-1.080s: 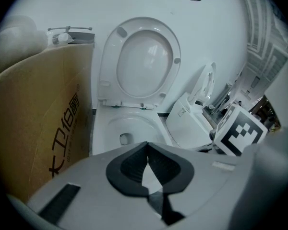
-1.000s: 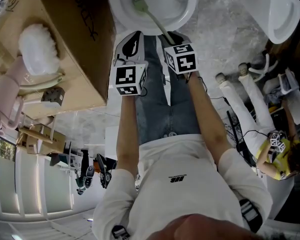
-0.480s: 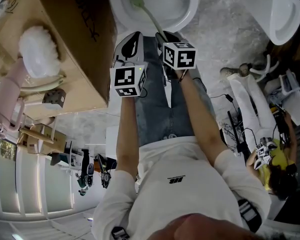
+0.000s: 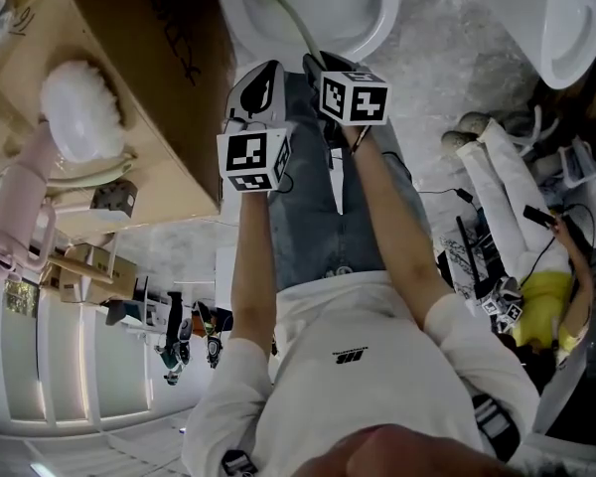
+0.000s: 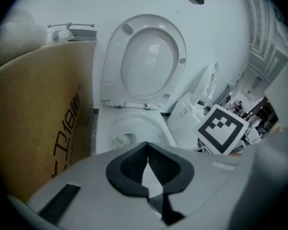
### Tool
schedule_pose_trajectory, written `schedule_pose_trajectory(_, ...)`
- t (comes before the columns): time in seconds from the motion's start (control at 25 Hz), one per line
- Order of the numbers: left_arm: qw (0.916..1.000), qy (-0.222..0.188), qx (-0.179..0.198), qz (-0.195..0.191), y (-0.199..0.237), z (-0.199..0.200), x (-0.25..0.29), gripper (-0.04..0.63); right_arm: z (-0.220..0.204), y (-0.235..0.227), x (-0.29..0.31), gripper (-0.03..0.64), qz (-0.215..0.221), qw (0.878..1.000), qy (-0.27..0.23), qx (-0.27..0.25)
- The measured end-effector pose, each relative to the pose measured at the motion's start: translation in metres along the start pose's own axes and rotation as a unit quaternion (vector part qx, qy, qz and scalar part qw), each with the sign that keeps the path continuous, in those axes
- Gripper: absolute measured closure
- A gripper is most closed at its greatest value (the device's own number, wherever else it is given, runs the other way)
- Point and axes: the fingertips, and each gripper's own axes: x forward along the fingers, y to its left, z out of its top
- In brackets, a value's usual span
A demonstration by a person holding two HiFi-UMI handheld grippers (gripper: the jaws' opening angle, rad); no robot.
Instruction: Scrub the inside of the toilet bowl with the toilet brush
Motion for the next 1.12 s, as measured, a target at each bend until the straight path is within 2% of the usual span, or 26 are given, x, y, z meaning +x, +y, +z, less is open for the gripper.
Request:
schedule_pose_trajectory(0.72,0.9999,0.003,-0.010,0.000,0.011,0.015,0.011,0.584,0.036,0.004,0.019,0.527,-0.004,1.000,-0.004,0.021)
schedule_pose_trajectory(1.12,0.9999,0.003,-0.015,0.003,0.015,0.021,0.015,0.584,0.085,0.002,0.010,0.531,-0.023,0.999,-0.036,-0.017)
